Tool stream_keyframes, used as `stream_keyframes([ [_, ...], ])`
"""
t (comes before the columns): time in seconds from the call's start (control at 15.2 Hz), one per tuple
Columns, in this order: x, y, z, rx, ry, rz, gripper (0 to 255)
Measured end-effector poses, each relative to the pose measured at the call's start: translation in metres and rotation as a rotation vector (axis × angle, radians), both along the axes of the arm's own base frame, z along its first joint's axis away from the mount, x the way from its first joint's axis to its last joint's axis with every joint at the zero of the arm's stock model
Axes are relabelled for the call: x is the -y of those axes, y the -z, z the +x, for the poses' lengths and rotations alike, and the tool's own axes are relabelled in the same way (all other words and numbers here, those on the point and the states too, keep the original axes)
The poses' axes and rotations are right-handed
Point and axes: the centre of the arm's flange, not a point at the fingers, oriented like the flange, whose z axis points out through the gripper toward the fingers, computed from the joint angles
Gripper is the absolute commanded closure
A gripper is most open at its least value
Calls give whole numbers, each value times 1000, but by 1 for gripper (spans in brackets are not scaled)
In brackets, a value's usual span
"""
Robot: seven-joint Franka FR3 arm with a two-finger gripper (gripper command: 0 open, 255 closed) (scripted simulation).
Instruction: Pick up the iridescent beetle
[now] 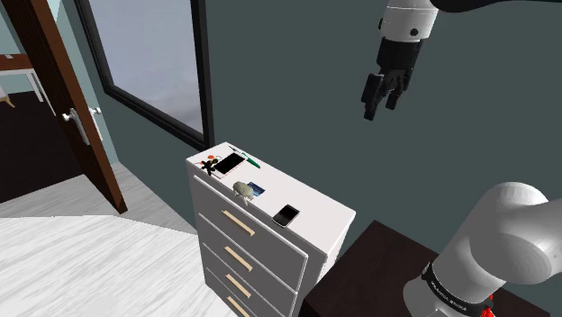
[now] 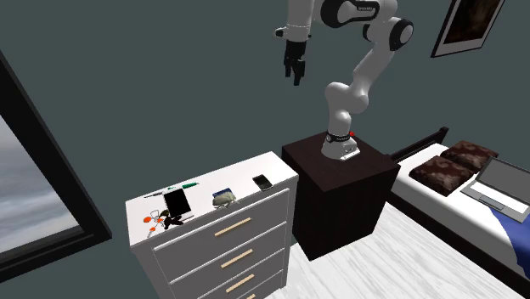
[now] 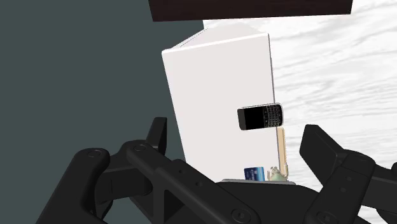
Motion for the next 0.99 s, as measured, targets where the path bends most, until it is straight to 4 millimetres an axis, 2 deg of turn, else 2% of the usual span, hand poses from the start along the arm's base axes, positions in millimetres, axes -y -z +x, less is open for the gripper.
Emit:
stream_keyframes([
  [0.07,0,0,0,0,0,0,0],
  [0.2,-5,13,10,-1,0,0,0],
  [0.99,-38,121,115,3,-5,3,0],
])
